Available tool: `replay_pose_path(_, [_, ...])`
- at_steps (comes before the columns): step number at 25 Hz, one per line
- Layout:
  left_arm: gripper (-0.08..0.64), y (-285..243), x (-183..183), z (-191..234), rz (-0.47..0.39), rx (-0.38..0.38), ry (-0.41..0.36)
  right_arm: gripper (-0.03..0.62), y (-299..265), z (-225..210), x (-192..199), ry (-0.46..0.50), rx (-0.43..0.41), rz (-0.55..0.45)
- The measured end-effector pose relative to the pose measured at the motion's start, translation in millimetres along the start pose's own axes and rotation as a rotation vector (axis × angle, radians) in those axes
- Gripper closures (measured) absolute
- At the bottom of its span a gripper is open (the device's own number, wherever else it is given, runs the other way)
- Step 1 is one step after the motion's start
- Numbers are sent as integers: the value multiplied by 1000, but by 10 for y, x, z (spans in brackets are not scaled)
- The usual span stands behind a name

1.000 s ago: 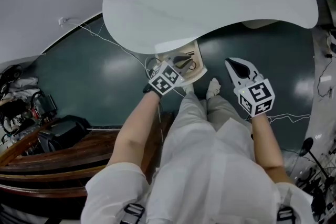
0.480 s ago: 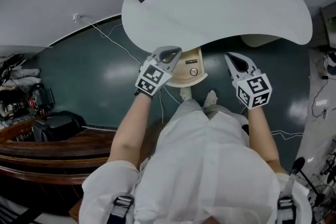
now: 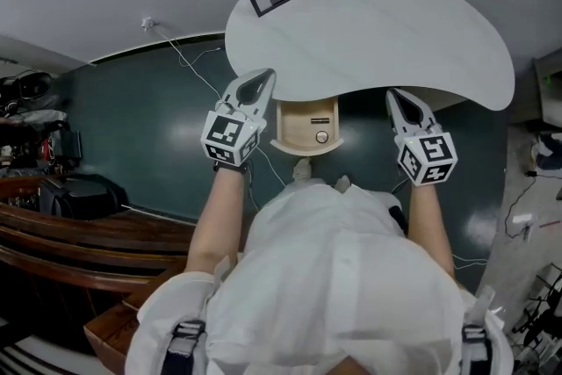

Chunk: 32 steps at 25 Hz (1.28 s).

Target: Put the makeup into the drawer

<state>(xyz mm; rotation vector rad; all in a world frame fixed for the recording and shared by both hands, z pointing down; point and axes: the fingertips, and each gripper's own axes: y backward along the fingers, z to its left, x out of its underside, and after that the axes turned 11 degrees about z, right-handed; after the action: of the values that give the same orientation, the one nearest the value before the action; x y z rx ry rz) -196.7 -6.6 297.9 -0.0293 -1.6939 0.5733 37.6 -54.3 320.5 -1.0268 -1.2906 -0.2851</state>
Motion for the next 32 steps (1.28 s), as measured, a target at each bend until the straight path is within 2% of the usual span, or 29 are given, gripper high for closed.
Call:
replay_pose_path(7, [541, 422, -299, 254, -97, -112, 54, 583, 182, -40, -405, 33, 27, -103])
replay_pose_path(14, [541, 621, -562, 268, -165, -164, 24, 583, 355, -153, -764, 65, 73, -186])
replay_pose_path(19, [541, 708, -630, 253, -190, -166, 50, 583, 443, -214, -786, 70, 109, -196])
replay_pose_path(25, [541, 795, -618, 234, -184, -151, 54, 583, 461, -157, -821, 71, 105, -204])
replay_pose_path(32, [541, 876, -521, 282, -172, -176, 70, 583, 438, -141, -846, 67, 107, -212])
